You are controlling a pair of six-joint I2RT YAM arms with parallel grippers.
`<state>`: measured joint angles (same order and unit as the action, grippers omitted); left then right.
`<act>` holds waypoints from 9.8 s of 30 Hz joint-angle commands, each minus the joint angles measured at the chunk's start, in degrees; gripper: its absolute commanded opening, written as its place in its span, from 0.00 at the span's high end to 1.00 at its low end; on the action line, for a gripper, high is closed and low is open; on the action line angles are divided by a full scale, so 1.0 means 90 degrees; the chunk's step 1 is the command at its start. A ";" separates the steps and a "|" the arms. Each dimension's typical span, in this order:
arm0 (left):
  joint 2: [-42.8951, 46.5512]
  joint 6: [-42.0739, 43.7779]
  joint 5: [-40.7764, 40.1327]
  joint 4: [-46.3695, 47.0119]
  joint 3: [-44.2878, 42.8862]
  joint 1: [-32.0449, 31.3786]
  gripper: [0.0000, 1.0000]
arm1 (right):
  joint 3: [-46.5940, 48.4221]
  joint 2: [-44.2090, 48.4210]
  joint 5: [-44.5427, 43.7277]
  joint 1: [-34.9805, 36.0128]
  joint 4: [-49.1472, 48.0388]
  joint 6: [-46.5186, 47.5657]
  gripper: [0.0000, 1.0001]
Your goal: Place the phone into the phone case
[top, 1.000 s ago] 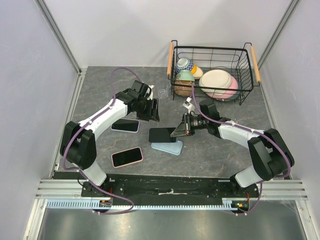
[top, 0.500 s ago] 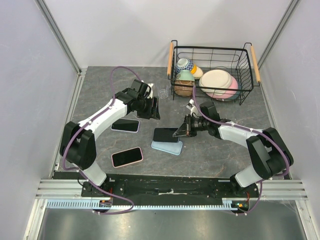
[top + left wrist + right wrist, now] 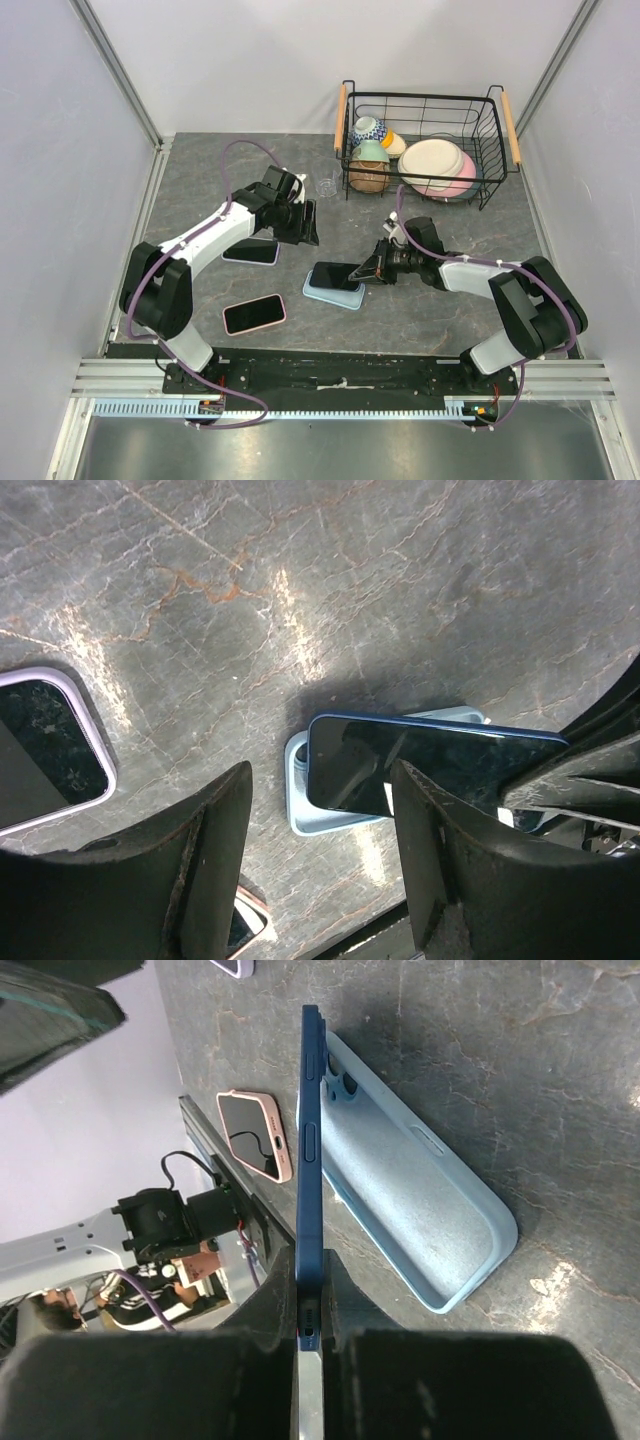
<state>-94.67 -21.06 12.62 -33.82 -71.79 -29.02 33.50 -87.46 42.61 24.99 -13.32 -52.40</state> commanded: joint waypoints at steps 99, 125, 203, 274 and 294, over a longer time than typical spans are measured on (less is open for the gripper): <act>0.0129 -0.0531 0.0921 0.1278 0.1287 0.0021 0.89 | 0.3319 -0.3514 -0.2107 0.0924 0.4419 0.3586 0.89; -0.0604 -0.0746 0.2025 0.1356 0.1414 -0.0087 0.98 | 0.3817 -0.3895 -0.3709 0.1559 0.5162 0.3694 0.65; -0.1327 -0.0443 0.1058 0.0896 0.1688 -0.0028 0.98 | 0.2334 -0.0517 0.0392 -0.0062 0.2149 0.2221 0.30; -0.1551 -0.0726 0.1410 0.1033 0.1072 -0.0429 0.98 | 0.2734 -0.2119 -0.2893 0.0867 0.3424 0.3284 0.46; -0.1560 -0.0990 0.2553 0.1912 0.1531 0.0255 0.98 | 0.2352 -0.3182 -0.0028 -0.0277 0.1773 0.2580 0.56</act>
<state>-107.46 -29.69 39.35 -19.38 -58.83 -27.66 55.27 -111.18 47.05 22.15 0.67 -31.70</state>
